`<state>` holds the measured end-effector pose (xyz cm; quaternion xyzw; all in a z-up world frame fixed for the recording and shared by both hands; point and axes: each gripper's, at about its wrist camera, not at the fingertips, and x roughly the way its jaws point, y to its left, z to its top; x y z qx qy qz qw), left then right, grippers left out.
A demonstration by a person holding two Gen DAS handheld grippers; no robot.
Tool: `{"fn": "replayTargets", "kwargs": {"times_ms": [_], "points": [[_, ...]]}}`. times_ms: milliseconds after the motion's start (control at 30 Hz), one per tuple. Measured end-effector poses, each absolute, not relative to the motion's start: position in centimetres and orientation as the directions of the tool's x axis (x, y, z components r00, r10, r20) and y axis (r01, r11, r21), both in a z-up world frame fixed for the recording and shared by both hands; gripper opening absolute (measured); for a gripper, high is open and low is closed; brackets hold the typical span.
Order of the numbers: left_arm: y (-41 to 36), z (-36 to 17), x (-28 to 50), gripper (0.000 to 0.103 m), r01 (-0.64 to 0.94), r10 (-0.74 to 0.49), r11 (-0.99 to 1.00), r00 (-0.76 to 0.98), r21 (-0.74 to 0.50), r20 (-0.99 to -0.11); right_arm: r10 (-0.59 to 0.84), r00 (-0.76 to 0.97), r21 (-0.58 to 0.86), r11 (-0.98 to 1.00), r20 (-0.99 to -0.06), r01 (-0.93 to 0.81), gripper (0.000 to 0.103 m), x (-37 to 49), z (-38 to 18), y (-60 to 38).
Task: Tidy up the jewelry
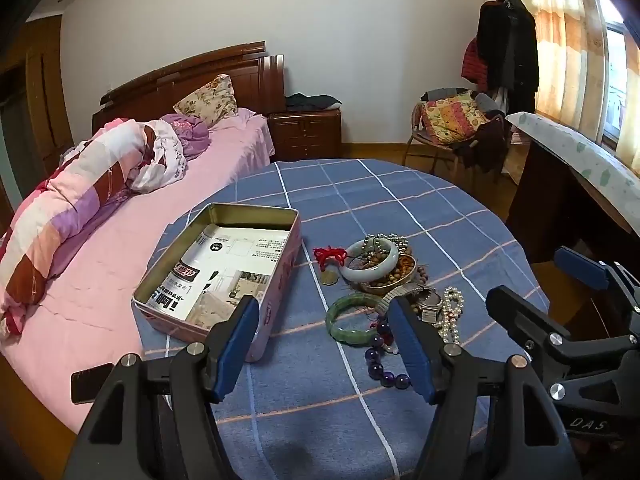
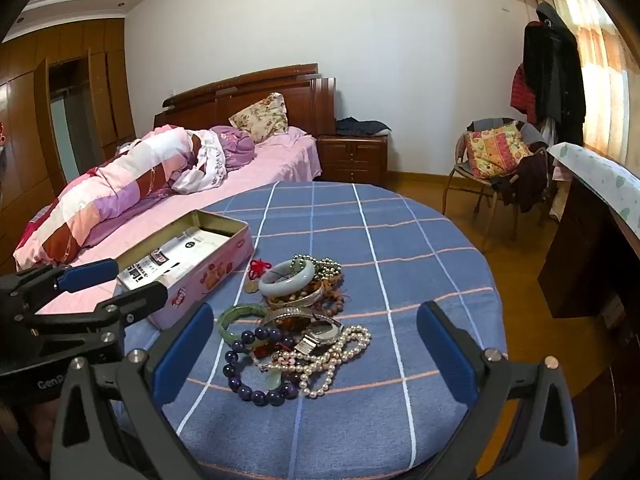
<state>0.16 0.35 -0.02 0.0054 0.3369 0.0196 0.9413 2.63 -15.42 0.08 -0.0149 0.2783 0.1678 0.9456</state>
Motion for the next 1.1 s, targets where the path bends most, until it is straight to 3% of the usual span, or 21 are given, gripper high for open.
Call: {"fn": "replayTargets", "kwargs": {"times_ms": [1100], "points": [[0.8,-0.1,0.1,0.067,-0.045,0.047,0.999,0.774,0.019,-0.631,0.316,0.793,0.084,0.943,-0.521,-0.321,0.103,2.6,0.2,-16.1]]}}
